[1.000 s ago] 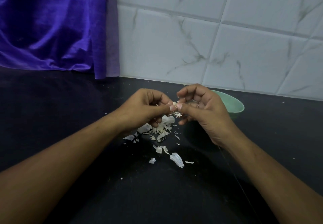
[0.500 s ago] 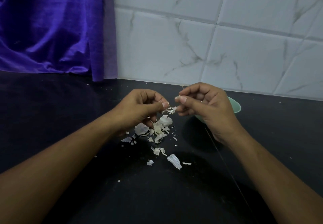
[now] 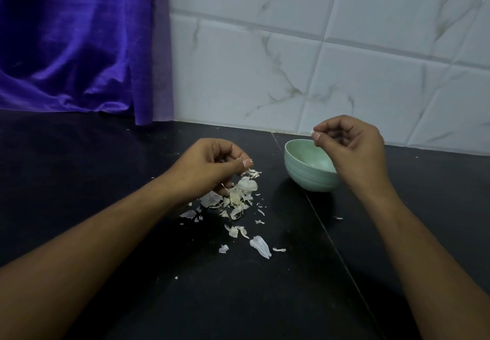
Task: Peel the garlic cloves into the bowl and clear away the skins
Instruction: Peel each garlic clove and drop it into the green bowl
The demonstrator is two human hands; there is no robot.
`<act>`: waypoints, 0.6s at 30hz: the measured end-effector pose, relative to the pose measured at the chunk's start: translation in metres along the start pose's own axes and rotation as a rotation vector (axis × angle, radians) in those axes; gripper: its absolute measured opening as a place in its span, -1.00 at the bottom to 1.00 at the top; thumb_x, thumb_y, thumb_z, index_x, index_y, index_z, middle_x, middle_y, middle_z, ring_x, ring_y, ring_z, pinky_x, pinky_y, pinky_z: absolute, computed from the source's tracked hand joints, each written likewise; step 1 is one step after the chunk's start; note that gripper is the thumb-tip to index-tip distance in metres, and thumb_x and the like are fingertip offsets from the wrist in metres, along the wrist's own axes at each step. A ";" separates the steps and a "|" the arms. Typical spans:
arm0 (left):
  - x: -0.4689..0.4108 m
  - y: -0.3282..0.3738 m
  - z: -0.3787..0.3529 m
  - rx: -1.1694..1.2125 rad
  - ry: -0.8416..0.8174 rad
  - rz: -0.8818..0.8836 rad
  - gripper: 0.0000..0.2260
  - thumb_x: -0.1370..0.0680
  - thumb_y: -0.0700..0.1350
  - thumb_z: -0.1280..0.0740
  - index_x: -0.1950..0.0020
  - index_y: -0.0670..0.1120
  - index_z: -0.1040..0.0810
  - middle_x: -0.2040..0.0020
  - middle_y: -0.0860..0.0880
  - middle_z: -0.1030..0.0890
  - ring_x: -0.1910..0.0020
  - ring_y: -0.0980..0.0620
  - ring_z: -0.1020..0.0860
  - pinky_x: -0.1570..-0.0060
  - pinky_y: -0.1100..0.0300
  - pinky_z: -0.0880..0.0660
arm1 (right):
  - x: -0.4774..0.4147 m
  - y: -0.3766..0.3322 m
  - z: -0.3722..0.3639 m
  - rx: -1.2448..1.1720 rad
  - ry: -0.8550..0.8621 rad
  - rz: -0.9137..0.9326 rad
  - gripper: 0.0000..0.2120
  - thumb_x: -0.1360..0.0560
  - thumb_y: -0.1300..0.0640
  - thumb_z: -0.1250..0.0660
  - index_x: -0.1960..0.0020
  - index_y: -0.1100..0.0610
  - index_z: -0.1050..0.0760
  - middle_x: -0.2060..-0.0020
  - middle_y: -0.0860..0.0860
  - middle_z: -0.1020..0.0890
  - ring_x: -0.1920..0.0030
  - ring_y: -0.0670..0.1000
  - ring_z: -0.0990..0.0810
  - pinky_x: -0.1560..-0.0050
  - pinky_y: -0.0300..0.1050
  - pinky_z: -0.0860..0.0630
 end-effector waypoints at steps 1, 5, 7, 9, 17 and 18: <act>0.000 0.000 0.000 -0.002 0.000 0.000 -0.89 -0.59 -0.13 -0.47 0.01 -0.17 -0.67 0.36 0.06 -0.59 0.38 0.11 -0.52 0.37 0.23 -0.54 | -0.001 0.003 0.002 0.059 0.011 -0.006 -0.93 -0.52 0.23 -0.51 0.07 0.08 -0.69 0.19 -0.05 -0.73 0.14 -0.07 -0.69 0.05 -0.28 -0.57; 0.000 0.000 0.000 -0.014 -0.001 -0.008 -0.89 -0.59 -0.12 -0.47 0.01 -0.17 -0.67 0.35 0.04 -0.59 0.38 0.11 -0.52 0.38 0.22 -0.54 | -0.006 0.015 0.009 0.172 0.023 -0.052 -0.89 -0.54 0.20 -0.47 0.06 0.00 -0.72 0.16 -0.17 -0.74 0.07 -0.15 -0.70 -0.05 -0.24 -0.57; 0.000 0.000 0.000 -0.015 -0.003 -0.008 -0.89 -0.58 -0.12 -0.47 0.01 -0.17 -0.67 0.35 0.03 -0.59 0.38 0.10 -0.52 0.38 0.21 -0.54 | -0.007 0.018 0.010 0.185 0.017 -0.075 -0.88 -0.57 0.18 -0.45 -0.01 0.01 -0.73 0.10 -0.18 -0.74 0.01 -0.18 -0.69 -0.11 -0.24 -0.57; 0.000 0.000 0.000 -0.016 -0.004 -0.006 -0.89 -0.58 -0.12 -0.48 0.01 -0.16 -0.68 0.36 0.03 -0.59 0.38 0.10 -0.52 0.38 0.20 -0.54 | -0.008 0.020 0.012 0.188 0.037 -0.090 -0.86 -0.60 0.16 -0.41 -0.07 0.02 -0.73 0.06 -0.19 -0.73 -0.01 -0.25 -0.66 -0.08 -0.37 -0.52; -0.001 0.000 0.000 -0.026 0.001 -0.009 -0.90 -0.59 -0.12 -0.47 0.02 -0.15 -0.67 0.39 0.06 -0.59 0.40 0.13 -0.52 0.38 0.22 -0.54 | -0.011 0.040 0.018 0.311 0.009 -0.208 -0.76 -0.67 0.11 -0.26 -0.16 0.07 -0.70 0.07 -0.10 -0.70 -0.04 -0.08 -0.63 0.04 -0.22 -0.45; -0.001 0.000 0.000 -0.025 0.000 -0.010 -0.90 -0.58 -0.12 -0.47 0.02 -0.15 -0.67 0.39 0.06 -0.59 0.40 0.13 -0.52 0.38 0.22 -0.53 | -0.012 0.039 0.019 0.306 0.023 -0.200 -0.76 -0.67 0.12 -0.25 -0.16 0.09 -0.70 0.04 -0.09 -0.70 -0.06 -0.08 -0.63 0.02 -0.22 -0.45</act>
Point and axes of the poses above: each hand's wrist, its own x-axis away from the middle knuckle, its own z-axis out of the back of the hand, y = z × x, the point moved 3 cm from there along -x, towards the middle knuckle
